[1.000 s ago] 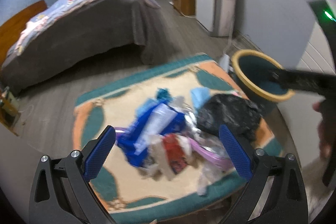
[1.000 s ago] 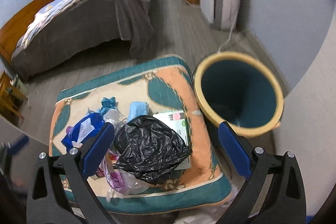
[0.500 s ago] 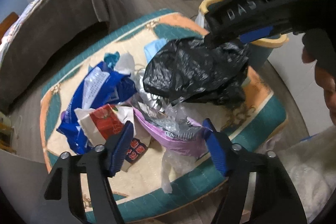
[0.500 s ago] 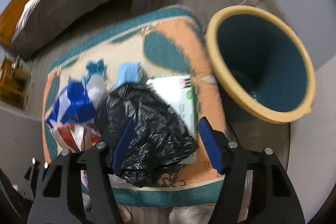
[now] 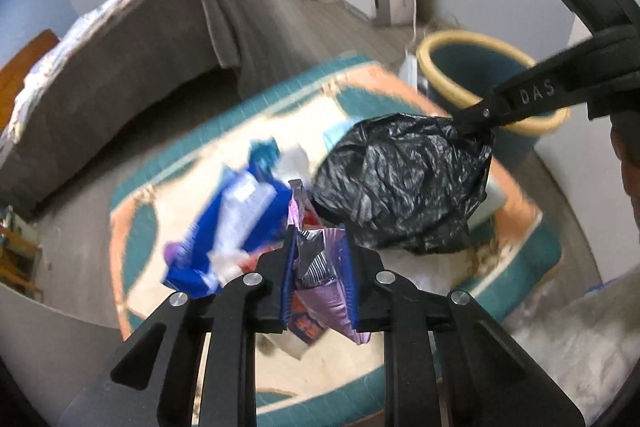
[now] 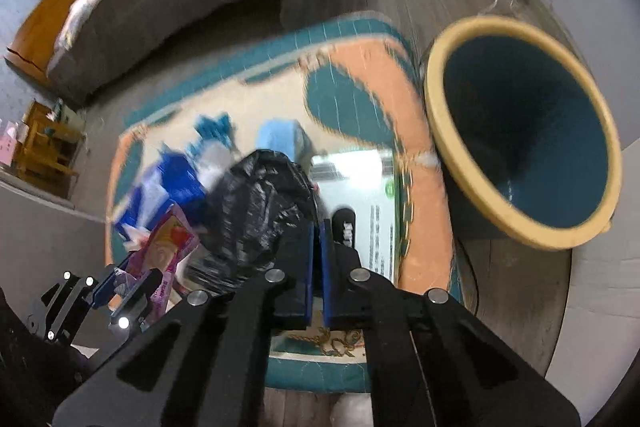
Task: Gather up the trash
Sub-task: 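Grasp the black plastic bag with the right tool while the left tool grasps a purple wrapper, then carry both items over the bin and open both tools to drop them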
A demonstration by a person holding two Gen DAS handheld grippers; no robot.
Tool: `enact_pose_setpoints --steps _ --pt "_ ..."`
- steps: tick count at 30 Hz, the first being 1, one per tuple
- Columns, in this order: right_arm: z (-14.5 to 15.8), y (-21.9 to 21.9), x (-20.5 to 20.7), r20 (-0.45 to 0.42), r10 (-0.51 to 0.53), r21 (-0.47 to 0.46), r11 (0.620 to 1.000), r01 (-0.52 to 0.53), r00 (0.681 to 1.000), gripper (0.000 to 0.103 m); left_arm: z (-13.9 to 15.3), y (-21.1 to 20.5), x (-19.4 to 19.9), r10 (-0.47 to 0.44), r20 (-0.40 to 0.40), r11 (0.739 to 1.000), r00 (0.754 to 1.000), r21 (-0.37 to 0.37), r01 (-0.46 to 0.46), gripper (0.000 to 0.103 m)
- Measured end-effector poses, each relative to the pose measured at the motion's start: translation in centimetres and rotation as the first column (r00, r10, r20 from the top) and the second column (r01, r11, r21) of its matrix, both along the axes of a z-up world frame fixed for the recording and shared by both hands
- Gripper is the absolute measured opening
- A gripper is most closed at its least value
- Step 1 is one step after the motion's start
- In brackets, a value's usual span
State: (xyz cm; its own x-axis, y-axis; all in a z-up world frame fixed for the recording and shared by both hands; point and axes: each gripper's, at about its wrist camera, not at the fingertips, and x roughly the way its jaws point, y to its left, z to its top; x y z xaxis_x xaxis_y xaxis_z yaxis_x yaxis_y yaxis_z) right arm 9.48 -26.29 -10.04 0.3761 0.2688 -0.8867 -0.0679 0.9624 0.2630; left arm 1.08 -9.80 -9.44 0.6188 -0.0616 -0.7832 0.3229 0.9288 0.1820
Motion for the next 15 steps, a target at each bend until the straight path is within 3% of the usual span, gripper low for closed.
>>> enact_pose_setpoints --steps 6,15 --pt "4.7 -1.5 0.1 0.150 -0.014 -0.077 0.997 0.026 0.989 0.002 5.0 -0.5 -0.1 -0.025 0.112 0.998 0.993 -0.062 0.032 0.021" --pt "8.0 -9.3 1.8 0.243 -0.181 0.042 0.983 0.176 0.953 0.002 10.2 -4.3 3.5 -0.118 0.177 0.978 0.977 -0.150 0.145 0.021"
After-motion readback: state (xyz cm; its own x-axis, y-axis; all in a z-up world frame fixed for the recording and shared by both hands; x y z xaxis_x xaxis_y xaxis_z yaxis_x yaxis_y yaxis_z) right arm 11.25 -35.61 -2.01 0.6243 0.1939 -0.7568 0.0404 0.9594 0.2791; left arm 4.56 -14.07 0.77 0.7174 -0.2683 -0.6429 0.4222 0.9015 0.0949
